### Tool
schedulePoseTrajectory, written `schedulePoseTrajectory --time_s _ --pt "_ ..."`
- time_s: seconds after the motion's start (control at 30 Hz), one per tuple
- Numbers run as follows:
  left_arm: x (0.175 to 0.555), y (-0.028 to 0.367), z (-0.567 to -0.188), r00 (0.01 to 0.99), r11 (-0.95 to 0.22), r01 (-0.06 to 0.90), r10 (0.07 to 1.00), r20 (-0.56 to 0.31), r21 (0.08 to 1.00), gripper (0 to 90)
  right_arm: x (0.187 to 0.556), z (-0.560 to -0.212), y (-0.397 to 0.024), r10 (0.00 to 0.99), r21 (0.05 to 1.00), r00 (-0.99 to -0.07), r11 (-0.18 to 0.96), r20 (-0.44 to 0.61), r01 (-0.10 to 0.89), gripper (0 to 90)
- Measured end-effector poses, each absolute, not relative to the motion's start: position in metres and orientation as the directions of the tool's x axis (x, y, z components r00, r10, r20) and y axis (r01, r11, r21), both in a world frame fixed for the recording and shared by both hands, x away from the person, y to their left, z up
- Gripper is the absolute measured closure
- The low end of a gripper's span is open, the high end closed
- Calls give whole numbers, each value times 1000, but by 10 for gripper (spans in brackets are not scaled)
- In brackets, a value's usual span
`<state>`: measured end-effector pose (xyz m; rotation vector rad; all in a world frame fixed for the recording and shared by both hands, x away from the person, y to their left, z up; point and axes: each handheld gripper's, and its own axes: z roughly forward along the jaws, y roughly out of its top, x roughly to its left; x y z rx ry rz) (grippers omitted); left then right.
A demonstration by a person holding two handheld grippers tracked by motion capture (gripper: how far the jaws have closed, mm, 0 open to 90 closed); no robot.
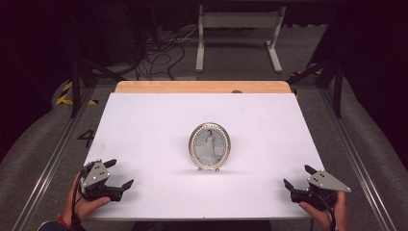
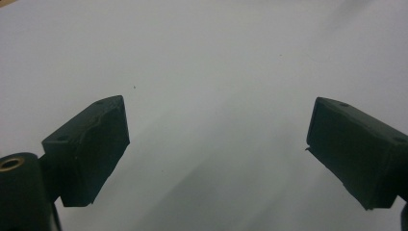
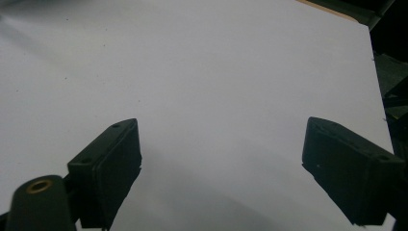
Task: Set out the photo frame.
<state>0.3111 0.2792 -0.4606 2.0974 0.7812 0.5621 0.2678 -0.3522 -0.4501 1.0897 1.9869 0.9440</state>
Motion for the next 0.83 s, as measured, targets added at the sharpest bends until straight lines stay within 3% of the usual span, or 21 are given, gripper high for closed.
schedulePoseTrajectory --time_s 0.83 --pt "315 274 -462 715 -492 337 688 123 803 82 268 -452 -352 880 825 -425 395 -213 405 131"
